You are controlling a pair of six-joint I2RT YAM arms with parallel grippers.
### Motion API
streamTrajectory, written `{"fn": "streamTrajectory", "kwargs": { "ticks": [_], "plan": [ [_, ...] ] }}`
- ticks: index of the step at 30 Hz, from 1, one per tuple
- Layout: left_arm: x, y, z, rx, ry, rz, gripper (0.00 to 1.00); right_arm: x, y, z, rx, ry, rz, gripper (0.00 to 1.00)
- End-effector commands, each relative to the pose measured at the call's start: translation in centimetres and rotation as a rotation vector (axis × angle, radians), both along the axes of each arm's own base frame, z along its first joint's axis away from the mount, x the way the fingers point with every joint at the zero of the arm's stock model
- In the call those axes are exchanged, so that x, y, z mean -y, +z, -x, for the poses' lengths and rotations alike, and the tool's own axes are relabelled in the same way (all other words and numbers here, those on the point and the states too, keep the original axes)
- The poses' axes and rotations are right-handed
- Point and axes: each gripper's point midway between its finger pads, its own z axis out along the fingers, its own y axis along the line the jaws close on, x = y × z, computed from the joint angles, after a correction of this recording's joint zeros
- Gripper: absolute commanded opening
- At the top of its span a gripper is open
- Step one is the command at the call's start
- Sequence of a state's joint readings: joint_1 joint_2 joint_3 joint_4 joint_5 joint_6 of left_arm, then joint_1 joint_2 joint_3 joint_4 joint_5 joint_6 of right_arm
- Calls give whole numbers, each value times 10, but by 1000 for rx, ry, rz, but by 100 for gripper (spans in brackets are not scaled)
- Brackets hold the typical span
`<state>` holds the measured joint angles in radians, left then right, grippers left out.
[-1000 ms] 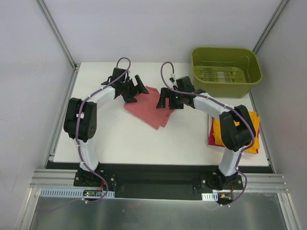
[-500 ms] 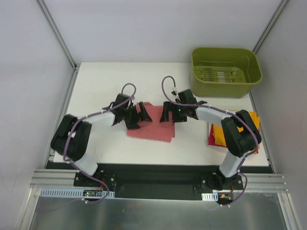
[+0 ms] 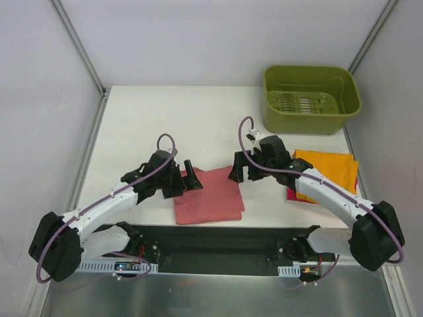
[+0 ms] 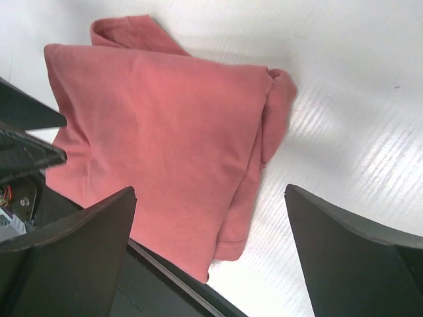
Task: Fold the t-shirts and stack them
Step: Smooth out wrinkles on the folded tshirt
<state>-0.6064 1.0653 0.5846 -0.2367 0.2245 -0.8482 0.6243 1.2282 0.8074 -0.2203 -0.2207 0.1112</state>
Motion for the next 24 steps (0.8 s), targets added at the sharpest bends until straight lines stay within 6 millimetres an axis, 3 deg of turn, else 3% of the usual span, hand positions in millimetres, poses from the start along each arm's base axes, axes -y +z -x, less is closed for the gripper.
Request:
{"fn": "streamTrajectory", "kwargs": {
  "ticks": [1, 6, 10, 15, 19, 22, 24],
  "plan": [
    [-22, 13, -28, 76, 87, -90, 99, -25, 17, 8, 4, 114, -91, 99],
    [-33, -8, -49, 13, 121, -151, 99, -67, 26, 40, -37, 311, -203, 100],
    [-22, -17, -66, -21, 93, -114, 99, -77, 0, 42, -119, 316, -186, 100],
    [-27, -33, -90, -30, 133, -157, 99, -68, -53, 20, -173, 207, -37, 100],
    [-35, -53, -92, -104, 156, -173, 99, -51, -89, 7, -232, 114, 77, 100],
    [-31, -61, -88, -144, 132, -160, 99, -40, -97, 1, -232, 94, 148, 100],
    [-25, -56, -88, -145, 114, -132, 99, -39, -84, -2, -199, 101, 159, 99]
  ]
}}
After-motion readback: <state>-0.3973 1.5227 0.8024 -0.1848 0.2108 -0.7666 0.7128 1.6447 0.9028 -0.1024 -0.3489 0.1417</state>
